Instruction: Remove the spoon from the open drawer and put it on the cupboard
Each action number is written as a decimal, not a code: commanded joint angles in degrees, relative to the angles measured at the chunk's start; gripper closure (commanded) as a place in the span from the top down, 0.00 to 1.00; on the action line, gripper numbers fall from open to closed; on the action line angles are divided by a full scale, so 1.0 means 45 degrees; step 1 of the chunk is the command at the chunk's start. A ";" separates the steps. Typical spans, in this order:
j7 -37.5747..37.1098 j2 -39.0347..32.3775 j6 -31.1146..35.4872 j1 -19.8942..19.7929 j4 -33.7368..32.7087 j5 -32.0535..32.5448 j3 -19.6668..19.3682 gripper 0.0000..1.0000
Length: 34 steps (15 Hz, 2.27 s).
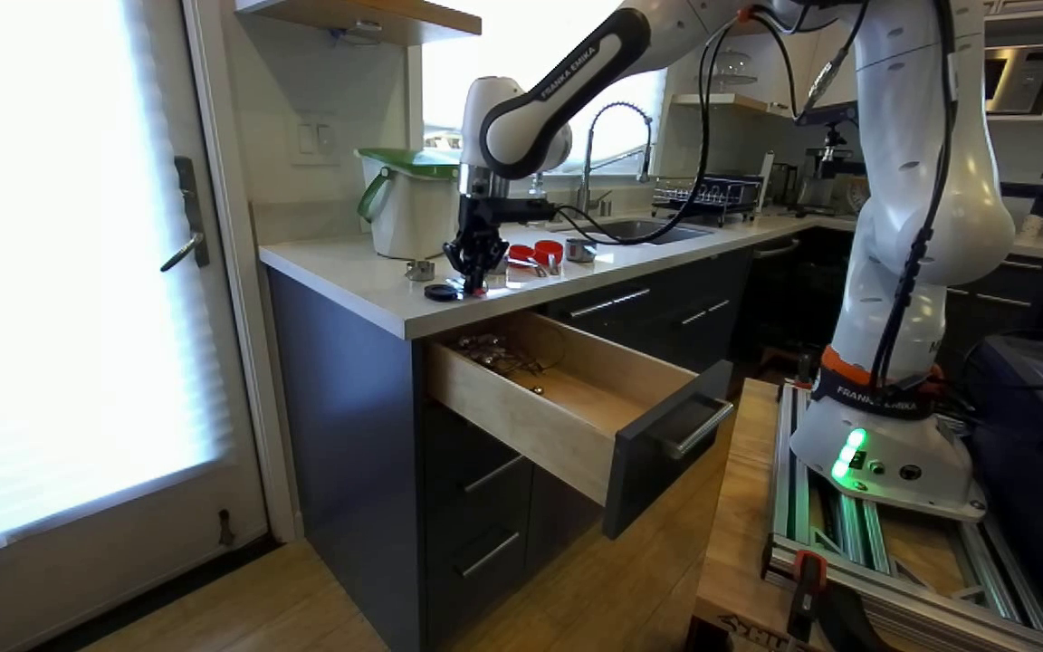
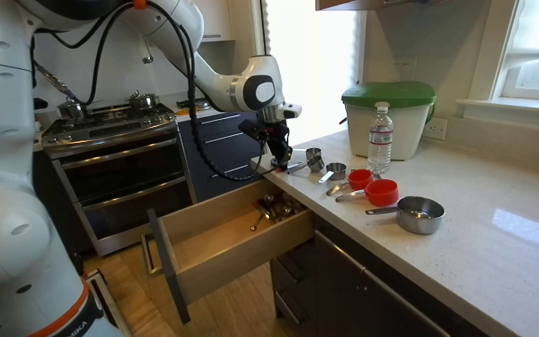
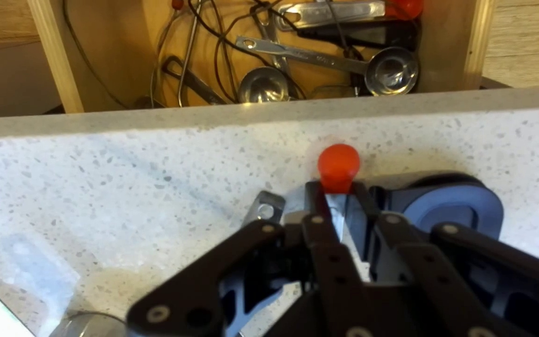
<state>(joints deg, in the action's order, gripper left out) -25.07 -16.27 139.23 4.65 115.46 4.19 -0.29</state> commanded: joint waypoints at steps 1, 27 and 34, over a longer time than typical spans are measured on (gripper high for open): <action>-0.0145 -0.0178 0.0076 0.0243 -0.0128 0.0294 -0.0235 0.31; 0.1977 0.9846 0.1380 -0.0091 0.9863 -0.2254 0.0258 1.00; 0.1800 0.9052 0.1148 -0.0444 0.9027 -0.2140 0.0702 1.00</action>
<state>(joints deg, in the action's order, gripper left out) -17.63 24.38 144.60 3.83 156.15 -4.56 1.64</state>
